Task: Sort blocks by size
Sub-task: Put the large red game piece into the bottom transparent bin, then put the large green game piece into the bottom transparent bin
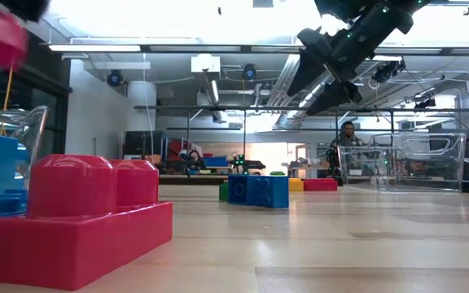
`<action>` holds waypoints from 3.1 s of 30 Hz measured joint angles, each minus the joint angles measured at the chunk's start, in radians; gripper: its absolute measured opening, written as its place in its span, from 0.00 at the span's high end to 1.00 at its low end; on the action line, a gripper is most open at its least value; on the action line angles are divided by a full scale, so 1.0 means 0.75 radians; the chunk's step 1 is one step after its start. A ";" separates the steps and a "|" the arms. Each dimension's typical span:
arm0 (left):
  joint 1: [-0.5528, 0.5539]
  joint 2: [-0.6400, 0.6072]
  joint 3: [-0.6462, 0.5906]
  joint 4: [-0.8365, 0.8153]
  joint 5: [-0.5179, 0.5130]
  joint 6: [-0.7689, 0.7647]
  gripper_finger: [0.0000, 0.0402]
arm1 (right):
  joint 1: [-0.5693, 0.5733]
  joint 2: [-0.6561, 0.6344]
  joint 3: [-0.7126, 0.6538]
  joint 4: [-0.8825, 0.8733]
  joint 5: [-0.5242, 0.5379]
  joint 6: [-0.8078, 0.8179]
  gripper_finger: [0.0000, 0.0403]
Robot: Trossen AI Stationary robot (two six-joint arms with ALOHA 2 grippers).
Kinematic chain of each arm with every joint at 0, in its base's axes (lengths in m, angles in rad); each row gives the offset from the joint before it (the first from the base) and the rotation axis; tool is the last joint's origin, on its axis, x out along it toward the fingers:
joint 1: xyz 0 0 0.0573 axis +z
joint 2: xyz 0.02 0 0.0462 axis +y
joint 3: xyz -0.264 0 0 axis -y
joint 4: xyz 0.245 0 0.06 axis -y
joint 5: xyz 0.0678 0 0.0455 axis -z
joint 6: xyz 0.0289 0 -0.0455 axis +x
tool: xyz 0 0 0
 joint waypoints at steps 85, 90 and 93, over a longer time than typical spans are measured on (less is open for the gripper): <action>1.269 0.267 0.001 1.540 0.121 1.029 0.46 | -0.257 1.149 1.090 -0.873 0.047 0.135 0.34; 1.267 0.246 0.001 1.490 0.115 1.044 0.46 | -0.281 1.191 1.089 -0.877 0.045 0.197 0.43; 1.266 0.251 0.001 1.491 0.115 1.050 0.46 | -0.281 1.211 1.089 -0.830 0.032 0.209 0.48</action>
